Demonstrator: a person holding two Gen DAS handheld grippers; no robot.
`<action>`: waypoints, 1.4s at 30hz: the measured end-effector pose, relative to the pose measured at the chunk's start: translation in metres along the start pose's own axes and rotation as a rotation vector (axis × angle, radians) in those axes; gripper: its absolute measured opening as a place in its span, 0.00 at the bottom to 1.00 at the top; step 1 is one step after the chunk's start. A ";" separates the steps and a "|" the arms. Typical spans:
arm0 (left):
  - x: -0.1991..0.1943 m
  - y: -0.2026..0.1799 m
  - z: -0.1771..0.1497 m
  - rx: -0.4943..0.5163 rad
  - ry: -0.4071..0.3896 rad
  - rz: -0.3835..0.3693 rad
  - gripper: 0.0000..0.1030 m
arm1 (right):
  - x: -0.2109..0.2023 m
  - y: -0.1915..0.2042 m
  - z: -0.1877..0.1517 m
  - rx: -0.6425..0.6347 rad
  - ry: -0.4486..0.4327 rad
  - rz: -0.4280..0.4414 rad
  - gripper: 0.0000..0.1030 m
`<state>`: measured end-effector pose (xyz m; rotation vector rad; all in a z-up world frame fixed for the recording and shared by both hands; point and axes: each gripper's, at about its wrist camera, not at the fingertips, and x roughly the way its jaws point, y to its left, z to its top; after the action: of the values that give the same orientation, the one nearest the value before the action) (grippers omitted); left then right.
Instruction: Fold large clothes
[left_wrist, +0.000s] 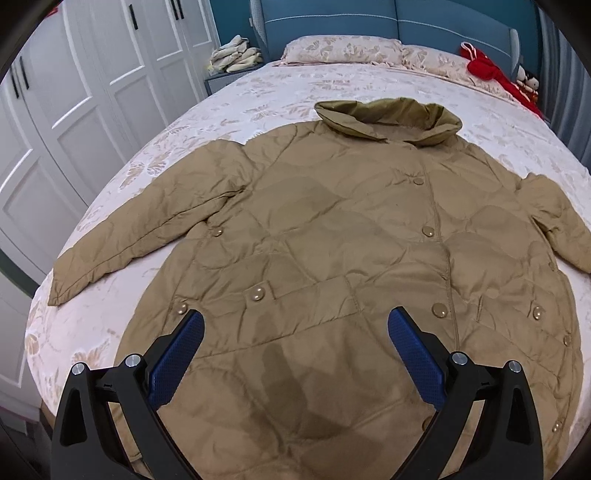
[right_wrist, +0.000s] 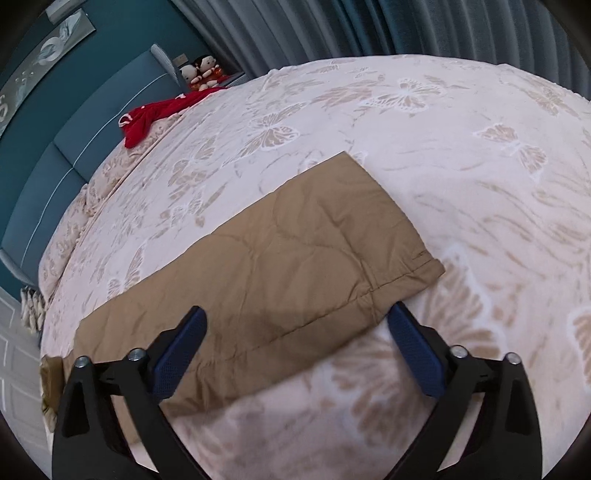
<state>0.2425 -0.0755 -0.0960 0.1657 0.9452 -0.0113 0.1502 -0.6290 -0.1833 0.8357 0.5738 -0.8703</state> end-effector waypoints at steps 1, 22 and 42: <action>0.002 -0.002 0.001 0.005 -0.001 0.005 0.95 | 0.001 0.002 0.000 -0.011 -0.009 -0.017 0.72; 0.012 0.040 0.002 -0.073 0.016 0.036 0.95 | -0.102 0.196 -0.037 -0.484 -0.074 0.398 0.02; 0.017 0.127 -0.014 -0.223 0.047 0.075 0.95 | -0.164 0.367 -0.254 -0.922 0.113 0.620 0.44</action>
<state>0.2513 0.0528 -0.1006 -0.0050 0.9798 0.1678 0.3446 -0.2129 -0.0611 0.1736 0.6740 0.0527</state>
